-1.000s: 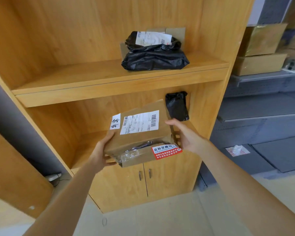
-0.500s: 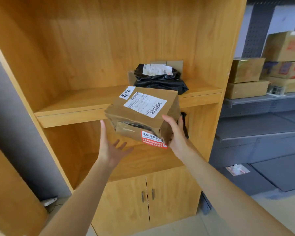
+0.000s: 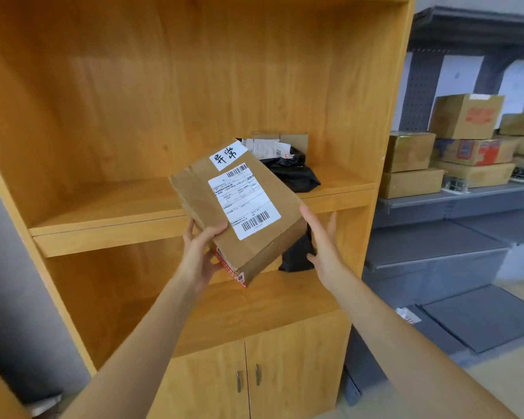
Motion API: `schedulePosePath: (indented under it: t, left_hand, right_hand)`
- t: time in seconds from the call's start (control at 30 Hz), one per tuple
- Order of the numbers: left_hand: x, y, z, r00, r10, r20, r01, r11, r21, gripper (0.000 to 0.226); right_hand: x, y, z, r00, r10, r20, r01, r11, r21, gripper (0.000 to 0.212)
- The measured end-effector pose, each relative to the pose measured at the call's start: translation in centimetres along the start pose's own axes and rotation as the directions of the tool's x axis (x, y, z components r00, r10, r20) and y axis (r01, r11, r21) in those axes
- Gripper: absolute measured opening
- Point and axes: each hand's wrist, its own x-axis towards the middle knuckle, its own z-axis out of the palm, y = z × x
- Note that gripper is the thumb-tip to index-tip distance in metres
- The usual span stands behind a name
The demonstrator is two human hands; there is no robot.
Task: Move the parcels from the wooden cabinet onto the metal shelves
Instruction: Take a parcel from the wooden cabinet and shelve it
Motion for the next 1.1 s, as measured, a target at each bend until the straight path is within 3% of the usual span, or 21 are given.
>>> schedulePosePath:
  t: [0.07,0.17,0.23,0.57,0.73,0.87,0.97,1.1]
  left_hand:
    - [0.7,0.4,-0.4,0.999,0.007,0.051,-0.01,0.998,0.055,0.11]
    - [1.9,0.5,-0.5,0.991,-0.009,0.134,-0.005,0.995,0.103,0.11]
    - [2.7,0.4,-0.3,0.982,-0.028,0.189,0.007,0.994,0.112,0.11]
    - [5.2,-2.1,5.6,0.933,-0.054,0.356,-0.001,0.988,0.152,0.105]
    - [5.3,-4.5,11.7,0.919,-0.046,0.392,-0.021,0.986,0.164,0.088]
    - [5.2,-6.7,16.9,0.906,-0.049,0.419,-0.026,0.985,0.172,0.093]
    - [5.3,-8.5,21.3,0.899,-0.058,0.435,-0.026,0.982,0.186,0.088]
    - [5.4,-11.2,27.8,0.893,-0.041,0.449,-0.047,0.982,0.185,0.098]
  right_hand:
    - [0.4,-1.2,-1.1,0.994,0.037,0.104,-0.032,0.998,-0.049,0.128]
    - [0.5,-2.2,-2.0,0.96,0.094,0.264,-0.058,0.988,-0.141,0.093]
    - [0.7,-2.2,-2.4,0.954,0.118,0.277,-0.076,0.984,-0.16,0.092]
    - [-0.2,-2.6,-7.7,0.995,0.052,0.084,-0.046,0.996,-0.071,0.087]
    - [-0.9,-4.4,-12.1,0.999,-0.006,-0.032,0.006,1.0,-0.016,0.069]
    - [-0.6,-5.8,-17.0,0.99,0.009,-0.14,-0.002,0.999,0.048,0.053]
    - [-0.1,-7.0,-21.3,0.986,-0.001,-0.167,0.015,0.997,0.079,0.055]
    - [0.8,-9.2,-27.5,0.984,-0.025,-0.174,0.04,0.996,0.081,0.057]
